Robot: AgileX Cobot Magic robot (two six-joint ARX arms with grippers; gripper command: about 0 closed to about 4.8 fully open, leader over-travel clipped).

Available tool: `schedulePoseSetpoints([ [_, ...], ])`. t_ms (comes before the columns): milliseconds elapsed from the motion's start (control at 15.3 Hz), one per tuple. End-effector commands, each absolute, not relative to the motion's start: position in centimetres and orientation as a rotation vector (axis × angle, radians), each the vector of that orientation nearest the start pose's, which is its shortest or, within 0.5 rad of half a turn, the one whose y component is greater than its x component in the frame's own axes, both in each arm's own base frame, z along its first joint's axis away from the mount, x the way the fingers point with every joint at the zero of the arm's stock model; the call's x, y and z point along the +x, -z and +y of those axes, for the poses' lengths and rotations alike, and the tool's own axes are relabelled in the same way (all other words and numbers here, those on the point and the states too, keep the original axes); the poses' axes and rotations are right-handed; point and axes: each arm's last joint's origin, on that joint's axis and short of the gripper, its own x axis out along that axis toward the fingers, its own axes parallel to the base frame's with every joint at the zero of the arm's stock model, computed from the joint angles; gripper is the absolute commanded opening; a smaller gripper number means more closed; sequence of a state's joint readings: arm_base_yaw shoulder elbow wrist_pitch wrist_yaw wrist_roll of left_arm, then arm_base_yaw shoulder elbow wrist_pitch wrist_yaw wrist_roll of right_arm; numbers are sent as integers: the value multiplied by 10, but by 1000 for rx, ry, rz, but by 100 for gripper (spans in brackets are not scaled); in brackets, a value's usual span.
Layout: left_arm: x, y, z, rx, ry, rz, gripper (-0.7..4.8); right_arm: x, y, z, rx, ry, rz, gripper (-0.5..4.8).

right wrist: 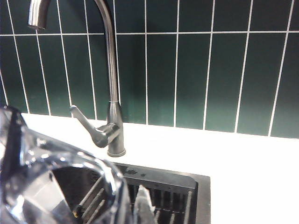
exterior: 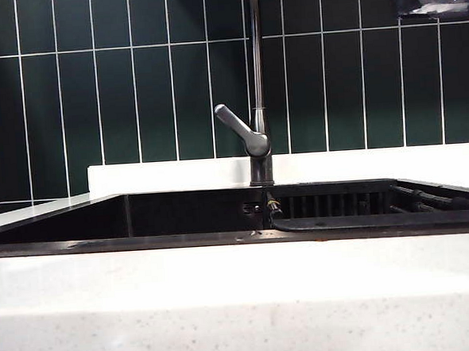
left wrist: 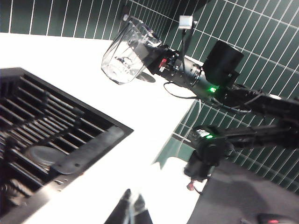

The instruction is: Pick up the mug next to the sink, go to the faucet to get some water, pour the water into the sink, and finally put the mug back to its place.

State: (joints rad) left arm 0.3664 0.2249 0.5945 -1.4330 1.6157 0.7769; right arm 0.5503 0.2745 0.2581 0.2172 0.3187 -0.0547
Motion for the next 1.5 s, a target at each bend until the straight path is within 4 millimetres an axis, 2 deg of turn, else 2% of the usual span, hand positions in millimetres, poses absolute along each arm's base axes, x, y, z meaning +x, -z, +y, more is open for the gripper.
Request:
schedulePoseSetpoints([
  [65, 9, -249, -28, -296, 1318, 165, -3, 90, -255, 45, 49, -231, -231, -6],
  [261, 3, -247, -29, -185, 1521, 205, -3, 79, -259, 38, 72, -230, -277, -6],
  [392, 3, -244, -29, -70, 1517, 261, -3, 71, -259, 34, 81, -231, -296, -6],
  [588, 13, -255, -29, -15, 1575, 34, -3, 62, -257, 28, 83, -233, -300, -6],
  [719, 17, -259, -29, 57, 1568, -28, -3, 59, -261, 26, 75, -235, -285, -6],
  [850, 29, -267, -29, 272, 1439, -93, -3, 57, -266, 25, 80, -234, -296, -6],
  [915, 37, -273, -28, 341, 1320, -82, -3, 57, -265, 25, 78, -234, -292, -6],
  [980, 43, -281, -27, 338, 1205, -60, -3, 57, -265, 25, 76, -238, -288, -6],
  [1111, 57, -296, -22, 159, 850, 1, -3, 57, -265, 25, 75, -238, -286, -6],
  [1242, 69, -285, -20, 144, 730, 2, -3, 58, -264, 26, 70, -237, -280, -6],
  [1373, 81, -258, -21, 113, 777, 0, -3, 58, -263, 26, 35, -234, -269, -6],
  [1438, 85, -234, -22, 62, 804, -17, -3, 58, -262, 26, 24, -233, -264, -6],
  [1503, 83, -225, -22, 55, 790, -51, -3, 58, -262, 26, 4, -230, -266, -6],
])
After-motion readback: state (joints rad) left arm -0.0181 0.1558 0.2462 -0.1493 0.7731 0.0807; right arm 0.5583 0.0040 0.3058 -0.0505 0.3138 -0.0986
